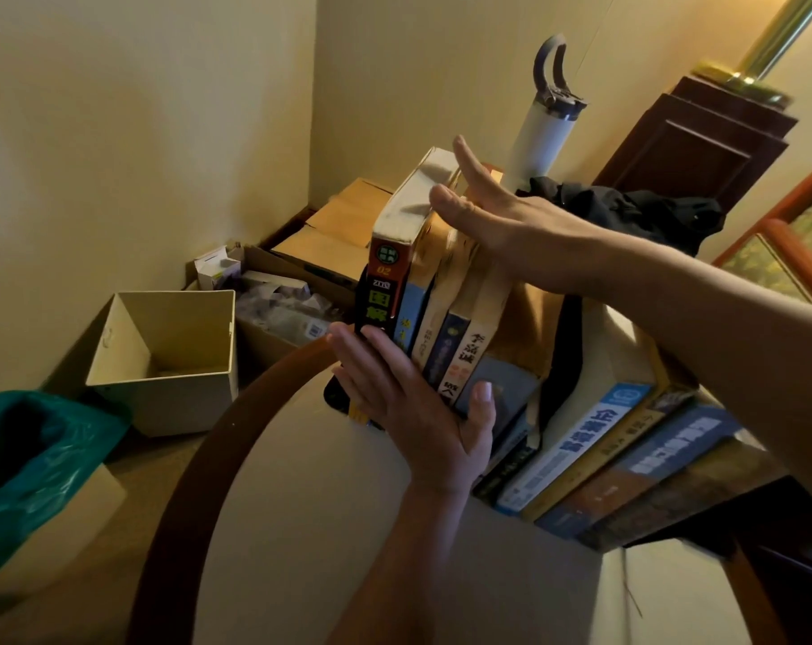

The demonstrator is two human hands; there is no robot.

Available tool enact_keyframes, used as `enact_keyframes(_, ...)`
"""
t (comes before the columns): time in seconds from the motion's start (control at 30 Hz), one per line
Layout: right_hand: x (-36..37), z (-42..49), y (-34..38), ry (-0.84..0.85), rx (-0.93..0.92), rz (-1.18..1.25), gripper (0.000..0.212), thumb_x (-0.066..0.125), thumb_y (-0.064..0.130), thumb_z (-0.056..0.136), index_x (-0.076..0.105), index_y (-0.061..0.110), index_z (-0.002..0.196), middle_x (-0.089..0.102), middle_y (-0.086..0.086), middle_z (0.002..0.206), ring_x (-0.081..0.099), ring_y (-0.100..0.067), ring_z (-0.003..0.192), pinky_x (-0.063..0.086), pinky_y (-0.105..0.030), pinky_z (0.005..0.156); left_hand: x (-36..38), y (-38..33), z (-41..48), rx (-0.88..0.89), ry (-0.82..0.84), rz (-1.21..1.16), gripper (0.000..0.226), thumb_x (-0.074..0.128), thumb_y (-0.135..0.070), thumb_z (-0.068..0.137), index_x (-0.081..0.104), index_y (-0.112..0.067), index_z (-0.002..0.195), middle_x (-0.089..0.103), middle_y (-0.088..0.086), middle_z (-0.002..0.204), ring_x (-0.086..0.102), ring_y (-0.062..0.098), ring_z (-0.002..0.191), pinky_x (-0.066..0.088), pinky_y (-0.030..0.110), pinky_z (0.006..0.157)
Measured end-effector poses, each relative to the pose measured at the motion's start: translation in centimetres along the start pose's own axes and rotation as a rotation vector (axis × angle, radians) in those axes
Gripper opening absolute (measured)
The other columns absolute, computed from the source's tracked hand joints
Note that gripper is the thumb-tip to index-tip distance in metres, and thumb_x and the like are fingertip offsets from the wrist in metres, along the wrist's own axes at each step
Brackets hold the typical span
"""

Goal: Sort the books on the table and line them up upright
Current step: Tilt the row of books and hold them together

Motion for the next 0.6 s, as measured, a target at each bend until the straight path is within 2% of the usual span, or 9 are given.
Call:
enact_keyframes(0.1, -0.5, -0.3, -0.2, 0.031, 0.019, -0.039, 0.074, 0.017, 0.071, 0.096, -0.022, 0.044, 0.152, 0.011, 0.004, 0.166, 0.027, -0.026, 0.149, 0.018, -0.033, 0.114, 0.0, -0.2, -0.1, 0.004, 0.01, 0.003, 0.099, 0.012, -0.073, 0.093, 0.011, 0.01, 0.148, 0.006, 0.037, 0.158, 0.006, 0.048, 0.151, 0.012, 0.07, 0.116)
enact_keyframes(0.2, -0.8, -0.7, -0.8, 0.059, 0.062, -0.169, 0.078, 0.015, 0.077, 0.091, -0.026, 0.045, 0.15, 0.001, 0.001, 0.167, 0.014, -0.026, 0.153, 0.009, -0.041, 0.121, 0.0, -0.8, -0.4, 0.016, 0.015, 0.007, 0.099, 0.014, -0.072, 0.094, 0.013, 0.011, 0.148, 0.007, 0.037, 0.159, 0.005, 0.048, 0.151, 0.01, 0.071, 0.116)
enact_keyframes(0.27, -0.4, -1.1, -1.3, 0.084, 0.099, -0.216, 0.081, 0.014, 0.082, 0.088, -0.028, 0.046, 0.148, -0.003, -0.003, 0.167, 0.012, -0.027, 0.153, 0.008, -0.045, 0.124, 0.0, -1.0, -0.4, 0.015, 0.005, 0.008, 0.099, 0.014, -0.072, 0.094, 0.013, 0.011, 0.148, 0.007, 0.037, 0.158, 0.005, 0.048, 0.151, 0.01, 0.071, 0.115)
enact_keyframes(0.4, 0.6, -1.7, -1.8, 0.108, 0.122, -0.254, 0.083, 0.013, 0.085, 0.085, -0.03, 0.05, 0.146, -0.003, -0.004, 0.167, 0.01, -0.029, 0.154, 0.011, -0.047, 0.124, 0.0, -0.8, -0.4, 0.007, 0.005, 0.014, 0.1, 0.014, -0.073, 0.093, 0.013, 0.011, 0.148, 0.008, 0.037, 0.158, 0.004, 0.048, 0.151, 0.009, 0.071, 0.116)
enact_keyframes(0.47, 0.2, -2.2, -1.5, 0.078, 0.108, -0.245, 0.083, 0.013, 0.083, 0.086, -0.029, 0.047, 0.147, 0.004, -0.002, 0.168, 0.012, -0.027, 0.154, 0.009, -0.05, 0.124, -0.1, -1.4, -0.8, 0.009, 0.023, -0.008, 0.101, 0.014, -0.073, 0.093, 0.013, 0.012, 0.148, 0.006, 0.036, 0.159, 0.003, 0.048, 0.151, 0.007, 0.069, 0.118)
enact_keyframes(0.6, -1.1, -3.6, -2.4, 0.023, 0.121, -0.355, 0.085, 0.007, 0.083, 0.084, -0.027, 0.043, 0.151, 0.01, 0.007, 0.167, 0.009, -0.022, 0.154, -0.006, -0.067, 0.118, -0.1, -2.7, -1.8, -0.01, 0.06, -0.037, 0.104, 0.013, -0.075, 0.093, 0.012, 0.014, 0.148, 0.003, 0.034, 0.16, 0.0, 0.046, 0.152, 0.004, 0.065, 0.12)
Point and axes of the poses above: each hand's wrist, its own z-axis towards the middle knuckle, its own x-axis out of the palm, y = z × x, the point moved 5 cm from there along z, towards the middle knuckle
